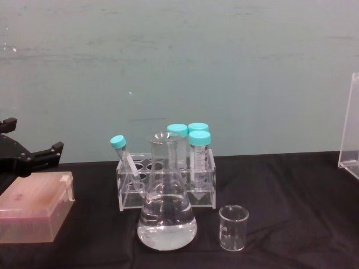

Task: Place the experimental apparatus aside using one hand.

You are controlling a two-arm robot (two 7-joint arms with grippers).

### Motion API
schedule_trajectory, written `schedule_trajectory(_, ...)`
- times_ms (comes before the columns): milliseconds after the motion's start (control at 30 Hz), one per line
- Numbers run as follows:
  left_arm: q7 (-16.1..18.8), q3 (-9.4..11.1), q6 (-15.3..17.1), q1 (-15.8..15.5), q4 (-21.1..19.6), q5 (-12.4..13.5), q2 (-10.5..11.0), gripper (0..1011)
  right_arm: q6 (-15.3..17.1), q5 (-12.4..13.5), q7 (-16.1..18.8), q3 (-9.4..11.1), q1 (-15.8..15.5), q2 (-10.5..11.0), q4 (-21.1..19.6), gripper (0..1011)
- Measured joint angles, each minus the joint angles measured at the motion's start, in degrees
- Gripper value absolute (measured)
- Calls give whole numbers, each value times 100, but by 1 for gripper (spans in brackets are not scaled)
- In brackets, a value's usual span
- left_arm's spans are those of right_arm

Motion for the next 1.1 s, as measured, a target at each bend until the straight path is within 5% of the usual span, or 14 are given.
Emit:
schedule_trajectory(400, 0, 0, 0, 0, 0, 0, 0, 1000, -35, 462, 768, -375, 64, 164, -19, 1000)
schedule_trajectory(767, 0, 0, 0, 0, 0, 0, 0, 1000, 502, 1169, 1542, -823, 231, 261, 217, 1000)
schedule_trajectory(1100, 0, 0, 0, 0, 0, 0, 0, 1000, 957, 1547, 2016, -1199, 298, 333, 406, 1000)
